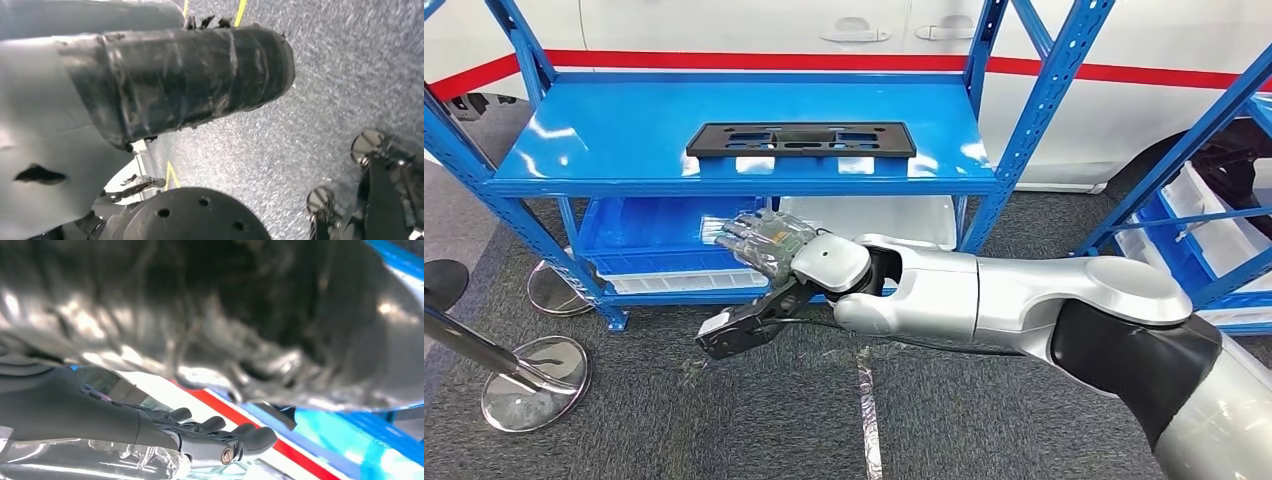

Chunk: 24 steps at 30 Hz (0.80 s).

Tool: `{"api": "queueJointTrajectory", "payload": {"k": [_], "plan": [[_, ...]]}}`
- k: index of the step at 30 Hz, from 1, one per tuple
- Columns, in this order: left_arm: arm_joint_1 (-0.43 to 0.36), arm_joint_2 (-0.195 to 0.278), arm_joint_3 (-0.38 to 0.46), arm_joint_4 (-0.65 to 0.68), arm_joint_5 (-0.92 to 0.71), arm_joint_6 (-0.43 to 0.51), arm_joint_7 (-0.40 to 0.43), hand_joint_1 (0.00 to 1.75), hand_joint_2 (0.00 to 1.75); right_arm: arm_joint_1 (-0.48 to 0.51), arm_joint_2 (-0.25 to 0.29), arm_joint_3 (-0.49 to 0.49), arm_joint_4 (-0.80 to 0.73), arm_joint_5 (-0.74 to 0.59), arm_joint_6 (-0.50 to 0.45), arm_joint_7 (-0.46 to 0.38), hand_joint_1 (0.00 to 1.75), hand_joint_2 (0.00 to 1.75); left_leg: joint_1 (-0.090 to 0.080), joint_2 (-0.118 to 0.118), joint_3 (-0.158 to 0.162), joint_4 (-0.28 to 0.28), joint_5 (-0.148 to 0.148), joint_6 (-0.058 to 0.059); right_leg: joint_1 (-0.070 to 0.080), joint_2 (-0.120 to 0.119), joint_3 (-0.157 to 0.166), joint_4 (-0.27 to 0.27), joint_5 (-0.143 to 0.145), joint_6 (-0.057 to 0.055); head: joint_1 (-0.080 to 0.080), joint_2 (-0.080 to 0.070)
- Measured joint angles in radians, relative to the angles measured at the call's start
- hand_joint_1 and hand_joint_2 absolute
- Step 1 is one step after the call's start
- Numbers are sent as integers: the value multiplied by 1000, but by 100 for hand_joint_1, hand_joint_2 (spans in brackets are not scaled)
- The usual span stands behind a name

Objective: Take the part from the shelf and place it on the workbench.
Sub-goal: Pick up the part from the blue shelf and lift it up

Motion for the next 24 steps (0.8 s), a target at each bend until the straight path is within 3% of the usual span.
{"api": "queueJointTrajectory", "payload": {"k": [1, 3, 5, 7, 10, 11, 13, 15, 16, 17, 19, 21, 24], "plan": [[0, 0, 0, 0, 0, 1, 0, 0, 0, 1, 0, 0, 0, 0, 0, 0, 0, 0, 0, -1, 4, 1, -4, 0, 0, 0, 2, -19, 26, -2, 0, 0], [1, 0, 0, 0, 0, 1, 2, 0, 0, 1, -2, 0, 0, -1, -1, 0, 0, 0, 0, -3, 13, 4, -13, -3, 1, 0, 50, -142, 102, -10, 0, 0], [1, -1, 0, 0, -1, -1, 5, 0, 0, 2, -4, -3, 0, -22, -14, 0, 0, 0, -3, -5, 16, 7, -20, -10, 6, 0, 98, -246, 140, -17, 0, 0], [0, -1, 0, 0, -1, -2, 7, 0, 0, 14, -5, -15, 0, -74, -50, -1, 0, 0, -6, -6, 16, 5, -21, -19, 11, 1, 111, -272, 137, -22, -1, 0], [0, -1, 0, 0, -2, -3, 10, 0, 0, 36, -7, -46, 0, -146, -117, -3, 0, 0, -5, -5, 12, 22, -37, -34, 3, 2, 121, -284, 137, -34, -2, 0], [0, -1, 0, 0, -2, -3, 11, 0, 0, 38, -8, -55, 0, -159, -134, -3, 0, 0, -4, -4, -6, 60, -57, -39, 0, 2, 126, -288, 137, -39, -3, 0], [1, -1, 0, 0, -2, -4, 14, 0, 0, 40, -9, -65, 0, -172, -155, 0, 0, 0, -2, -4, -73, 185, -107, -47, 0, 2, 130, -288, 133, -46, -4, 0], [0, -1, 0, 0, -2, -4, 16, 0, 0, 46, -10, -67, 0, -177, -161, 5, 0, 0, -1, -4, -131, 274, -120, -51, 0, 3, 132, -285, 128, -49, -3, 0], [1, -1, 0, 0, -3, -4, 17, 0, 0, 48, -10, -68, 0, -179, -163, 6, 0, 0, -1, -4, -136, 268, -100, -52, 0, 4, 134, -282, 124, -49, -4, 0], [1, -1, 0, 0, -3, -3, 19, 0, 0, 50, -11, -69, 0, -182, -165, 7, 0, 0, 0, -3, -121, 225, -65, -52, 0, 6, 136, -278, 119, -48, -4, 0], [2, -1, 0, 0, -3, -1, 21, 0, 0, 50, -12, -74, 0, -185, -170, 9, 0, 0, 1, -3, -68, 99, -4, -48, -2, 9, 141, -272, 108, -42, -3, 0], [0, 0, 0, 0, -3, 1, 22, 0, 0, 48, -15, -77, 0, -186, -175, 12, 0, 0, -2, -5, -35, 28, 9, -40, 2, 10, 141, -269, 102, -32, -4, 0], [-2, -1, 0, 0, -3, 1, 23, 0, 0, 46, -18, -78, -1, -186, -175, 17, 0, 0, -2, -8, -26, 17, 5, -26, 5, 10, 141, -270, 98, -18, -1, 0]]}}
